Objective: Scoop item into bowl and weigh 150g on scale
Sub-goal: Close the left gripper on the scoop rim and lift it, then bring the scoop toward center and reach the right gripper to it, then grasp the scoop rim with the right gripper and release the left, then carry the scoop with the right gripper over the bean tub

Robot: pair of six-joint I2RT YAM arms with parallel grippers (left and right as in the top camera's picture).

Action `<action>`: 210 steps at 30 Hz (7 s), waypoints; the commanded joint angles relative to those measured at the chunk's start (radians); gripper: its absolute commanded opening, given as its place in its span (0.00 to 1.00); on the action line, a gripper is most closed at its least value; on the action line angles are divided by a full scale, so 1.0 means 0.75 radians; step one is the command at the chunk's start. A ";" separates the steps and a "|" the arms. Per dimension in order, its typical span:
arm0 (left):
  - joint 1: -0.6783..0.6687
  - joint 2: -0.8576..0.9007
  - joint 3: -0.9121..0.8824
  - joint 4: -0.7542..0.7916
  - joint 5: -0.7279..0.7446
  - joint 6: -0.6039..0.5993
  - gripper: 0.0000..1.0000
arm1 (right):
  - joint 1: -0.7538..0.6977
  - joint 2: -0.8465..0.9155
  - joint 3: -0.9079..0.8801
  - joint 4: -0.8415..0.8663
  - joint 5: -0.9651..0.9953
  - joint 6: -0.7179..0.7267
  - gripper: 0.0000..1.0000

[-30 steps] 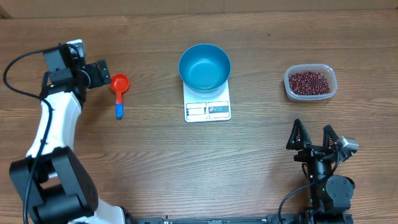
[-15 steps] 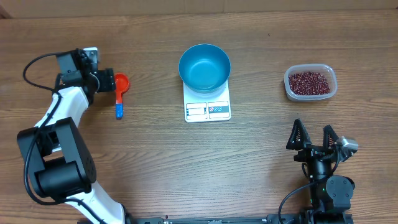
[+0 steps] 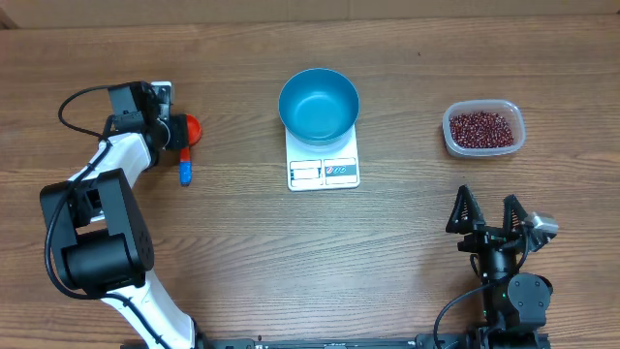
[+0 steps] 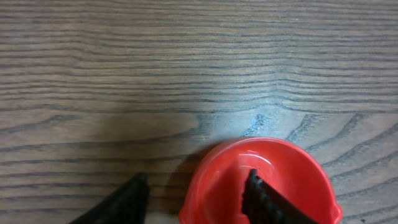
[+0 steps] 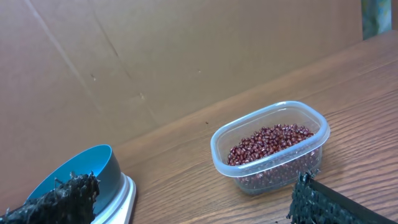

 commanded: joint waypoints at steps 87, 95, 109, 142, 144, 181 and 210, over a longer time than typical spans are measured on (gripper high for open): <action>-0.180 -0.684 0.085 -0.782 0.356 -1.734 0.04 | 0.008 0.567 0.505 0.061 -0.939 0.215 1.00; -0.255 -0.684 0.086 -0.763 0.348 -1.968 0.04 | 0.028 1.088 0.976 -0.225 -1.125 0.215 1.00; -0.466 -0.684 0.085 -0.758 0.245 -2.285 0.04 | 0.427 1.634 1.133 0.068 -1.124 0.211 1.00; -0.789 -0.624 0.085 -0.758 0.148 -2.354 0.04 | 0.720 1.741 1.132 0.189 -0.613 0.481 0.30; -0.798 -0.624 0.085 -0.757 0.156 -2.354 0.04 | 0.720 1.744 1.132 0.189 -0.613 0.481 0.29; -0.828 -0.624 0.085 -0.758 0.209 -2.327 0.52 | 0.725 1.764 1.132 0.172 -0.551 0.485 0.04; -0.783 -0.624 0.152 -0.624 -0.001 -0.844 0.72 | 0.093 1.497 1.258 -0.491 -0.710 0.225 0.04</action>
